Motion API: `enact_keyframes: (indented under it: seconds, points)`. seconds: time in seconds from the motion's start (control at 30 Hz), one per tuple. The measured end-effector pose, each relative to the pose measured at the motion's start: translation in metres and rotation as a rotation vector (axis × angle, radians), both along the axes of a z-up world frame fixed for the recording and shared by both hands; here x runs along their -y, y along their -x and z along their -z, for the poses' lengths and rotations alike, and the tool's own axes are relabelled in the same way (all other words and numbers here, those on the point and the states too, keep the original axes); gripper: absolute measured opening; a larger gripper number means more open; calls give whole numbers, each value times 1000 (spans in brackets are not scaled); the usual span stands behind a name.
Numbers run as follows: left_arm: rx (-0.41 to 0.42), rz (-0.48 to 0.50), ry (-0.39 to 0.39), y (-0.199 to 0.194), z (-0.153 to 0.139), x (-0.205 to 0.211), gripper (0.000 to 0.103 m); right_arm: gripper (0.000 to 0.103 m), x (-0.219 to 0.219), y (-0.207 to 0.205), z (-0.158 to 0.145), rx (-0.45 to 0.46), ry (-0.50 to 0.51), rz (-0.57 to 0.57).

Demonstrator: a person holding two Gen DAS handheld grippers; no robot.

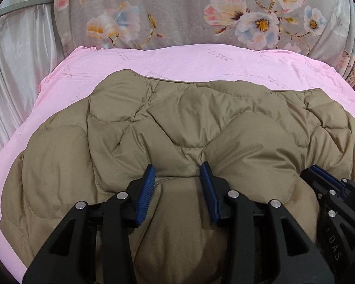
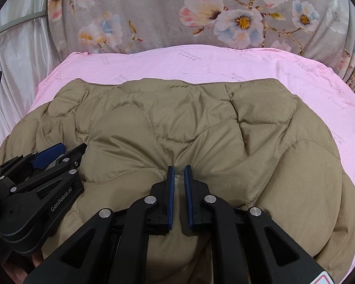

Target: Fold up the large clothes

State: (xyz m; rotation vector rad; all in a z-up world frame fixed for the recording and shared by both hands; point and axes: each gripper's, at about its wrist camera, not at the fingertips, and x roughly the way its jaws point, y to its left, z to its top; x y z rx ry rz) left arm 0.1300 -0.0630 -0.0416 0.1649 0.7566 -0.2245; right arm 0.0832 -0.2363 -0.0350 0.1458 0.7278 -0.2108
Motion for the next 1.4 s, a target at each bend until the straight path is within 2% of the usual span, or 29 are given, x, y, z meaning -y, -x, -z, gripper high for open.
enact_keyframes:
  seconds: [0.2, 0.27, 0.33, 0.4, 0.67, 1.1, 1.23, 1.33, 1.4]
  points:
    - [-2, -1, -3, 0, 0, 2, 39, 13, -9, -3, -2, -14, 71, 16]
    - [-2, -2, -6, 0, 0, 2, 39, 17, -11, -2, -3, -11, 93, 31]
    - [-2, -2, -7, 0, 0, 2, 39, 28, -9, -1, -4, -5, 97, 57]
    - [-3, -2, -7, 0, 0, 2, 39, 34, -6, 0, -4, -2, 90, 69]
    - [-4, -2, -13, 0, 0, 2, 39, 34, -14, -1, -3, -17, 152, 79]
    - [-2, -4, -28, 0, 1, 3, 39, 34, -5, -1, -1, -8, 87, 63]
    - [-23, 5, 62, 1, -5, -12, 42, 34, 5, 1, -6, -2, 25, 52]
    - [-55, -8, 109, 8, -18, -34, 49, 33, 2, 8, -24, 20, -59, 26]
    - [-81, -36, 182, 16, -31, -62, 57, 33, -6, 9, -39, 45, -67, 8]
